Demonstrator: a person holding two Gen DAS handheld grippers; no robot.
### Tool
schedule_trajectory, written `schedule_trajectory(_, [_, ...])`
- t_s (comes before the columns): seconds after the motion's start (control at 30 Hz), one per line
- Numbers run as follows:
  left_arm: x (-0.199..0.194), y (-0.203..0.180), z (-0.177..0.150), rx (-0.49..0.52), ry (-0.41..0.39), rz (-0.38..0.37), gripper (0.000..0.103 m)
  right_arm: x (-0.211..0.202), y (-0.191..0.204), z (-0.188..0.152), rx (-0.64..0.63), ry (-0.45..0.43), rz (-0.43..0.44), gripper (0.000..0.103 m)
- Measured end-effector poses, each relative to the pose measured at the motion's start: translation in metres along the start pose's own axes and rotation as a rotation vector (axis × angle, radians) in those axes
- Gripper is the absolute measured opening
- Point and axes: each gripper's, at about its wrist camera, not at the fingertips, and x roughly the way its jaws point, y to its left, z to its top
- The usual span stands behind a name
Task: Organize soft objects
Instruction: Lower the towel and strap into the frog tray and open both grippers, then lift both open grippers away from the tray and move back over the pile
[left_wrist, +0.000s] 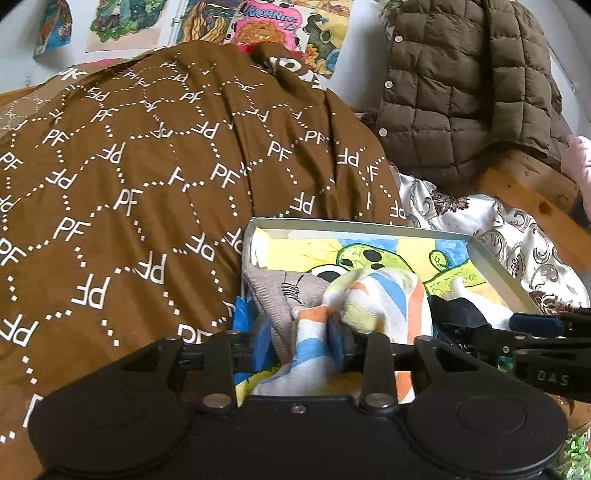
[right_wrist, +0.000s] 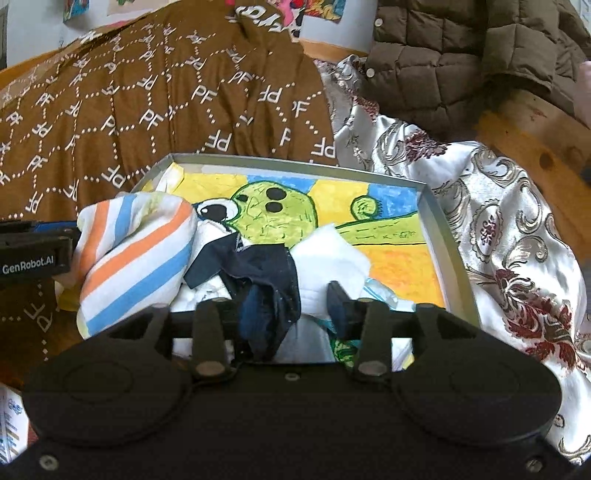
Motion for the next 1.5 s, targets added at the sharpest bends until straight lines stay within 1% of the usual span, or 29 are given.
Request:
schedule_trajectory(0.03, [-0.002, 0.0, 0.0, -0.001, -0.002, 0.003, 0.043, -0.002, -0.002, 0.0, 0.009, -0.002, 0.002, 0.037])
schedule_trajectory(0.07, [-0.004, 0.001, 0.0, -0.003, -0.004, 0.005, 0.046, -0.005, -0.004, 0.001, 0.019, -0.005, 0.004, 0.04])
schedule_trajectory(0.1, [-0.006, 0.001, 0.0, -0.004, -0.008, 0.006, 0.05, -0.008, -0.005, 0.001, 0.027, -0.008, 0.003, 0.044])
schedule_trajectory(0.13, [-0.008, 0.001, 0.0, -0.005, -0.012, 0.007, 0.055, -0.012, -0.007, 0.001, 0.033, -0.015, 0.001, 0.045])
schedule_trajectory(0.2, [-0.012, 0.0, 0.001, -0.005, -0.017, 0.006, 0.058, -0.02, -0.01, 0.002, 0.041, -0.03, 0.0, 0.049])
schedule_trajectory(0.33, [-0.02, -0.004, 0.002, 0.004, -0.025, 0.009, 0.066, -0.035, -0.015, 0.004, 0.062, -0.046, 0.002, 0.053])
schedule_trajectory(0.37, [-0.023, -0.005, 0.002, 0.008, -0.03, 0.01, 0.067, -0.04, -0.015, 0.005, 0.063, -0.051, 0.004, 0.055])
schedule_trajectory(0.4, [-0.025, -0.006, 0.003, 0.012, -0.033, 0.01, 0.069, -0.044, -0.016, 0.006, 0.063, -0.056, 0.004, 0.06])
schedule_trajectory(0.47, [-0.03, -0.008, 0.003, 0.021, -0.036, 0.011, 0.07, -0.054, -0.015, 0.007, 0.058, -0.071, 0.002, 0.063])
schedule_trajectory(0.67, [-0.043, -0.011, 0.008, 0.034, -0.041, 0.023, 0.074, -0.086, -0.014, 0.016, 0.06, -0.104, 0.0, 0.066])
schedule_trajectory(0.73, [-0.048, -0.011, 0.009, 0.032, -0.044, 0.023, 0.075, -0.095, -0.014, 0.019, 0.056, -0.113, -0.004, 0.068])
schedule_trajectory(0.8, [-0.054, -0.011, 0.012, 0.03, -0.049, 0.023, 0.076, -0.106, -0.014, 0.021, 0.056, -0.124, -0.006, 0.074])
schedule_trajectory(0.9, [-0.066, -0.012, 0.014, 0.029, -0.07, 0.02, 0.078, -0.123, -0.016, 0.024, 0.055, -0.142, -0.003, 0.077])
schedule_trajectory(1.03, [-0.088, -0.014, 0.016, 0.035, -0.116, 0.007, 0.085, -0.149, -0.018, 0.025, 0.066, -0.17, 0.001, 0.082])
schedule_trajectory(1.1, [-0.101, -0.015, 0.016, 0.035, -0.139, 0.002, 0.087, -0.163, -0.02, 0.026, 0.073, -0.182, 0.005, 0.086])
schedule_trajectory(1.33, [-0.15, -0.02, 0.012, 0.05, -0.208, -0.029, 0.096, -0.222, -0.021, 0.017, 0.094, -0.232, 0.033, 0.092])
schedule_trajectory(1.5, [-0.185, -0.022, 0.001, 0.072, -0.244, -0.042, 0.098, -0.269, -0.018, 0.007, 0.098, -0.272, 0.05, 0.099])
